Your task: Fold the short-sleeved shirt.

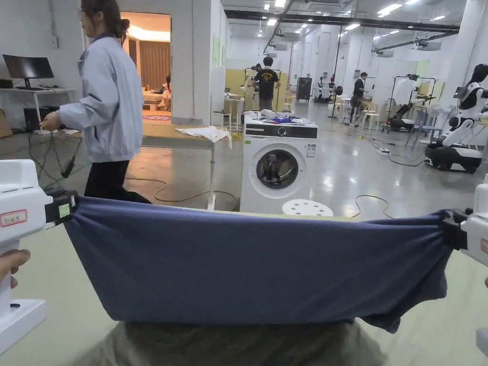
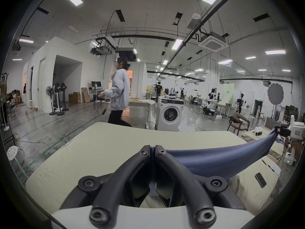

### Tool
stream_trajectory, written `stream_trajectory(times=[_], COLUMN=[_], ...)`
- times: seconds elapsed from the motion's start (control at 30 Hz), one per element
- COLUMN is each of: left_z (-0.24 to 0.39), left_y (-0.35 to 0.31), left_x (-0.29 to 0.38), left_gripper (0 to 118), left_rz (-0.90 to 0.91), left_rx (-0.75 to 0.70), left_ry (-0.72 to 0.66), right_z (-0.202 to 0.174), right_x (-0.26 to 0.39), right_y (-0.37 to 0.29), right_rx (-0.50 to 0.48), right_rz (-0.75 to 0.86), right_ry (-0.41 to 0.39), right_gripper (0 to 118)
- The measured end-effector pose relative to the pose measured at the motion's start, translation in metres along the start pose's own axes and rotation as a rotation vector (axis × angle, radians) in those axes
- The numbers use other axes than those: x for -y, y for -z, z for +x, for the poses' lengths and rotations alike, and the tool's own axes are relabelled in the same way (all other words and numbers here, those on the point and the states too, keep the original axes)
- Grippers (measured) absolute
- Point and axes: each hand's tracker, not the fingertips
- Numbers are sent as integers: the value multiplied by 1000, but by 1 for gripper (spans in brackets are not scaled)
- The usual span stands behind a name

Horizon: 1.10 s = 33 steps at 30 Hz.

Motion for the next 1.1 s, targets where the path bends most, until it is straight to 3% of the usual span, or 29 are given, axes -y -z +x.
stream_trajectory(times=[0.13, 0.77, 1.1], left_z=[2, -13, -18], left_y=[-32, -68, -63], left_x=[21, 235, 294], left_gripper=[0, 0, 0], left_rz=[-18, -567, -760], left_rx=[12, 38, 7], left_ry=[5, -49, -40], right_z=[5, -13, -23], right_x=[31, 240, 301], right_y=[-31, -78, -75], right_rx=[-18, -128, -169], right_rz=[-40, -588, -797], right_ry=[31, -59, -97], right_gripper=[3, 3, 5])
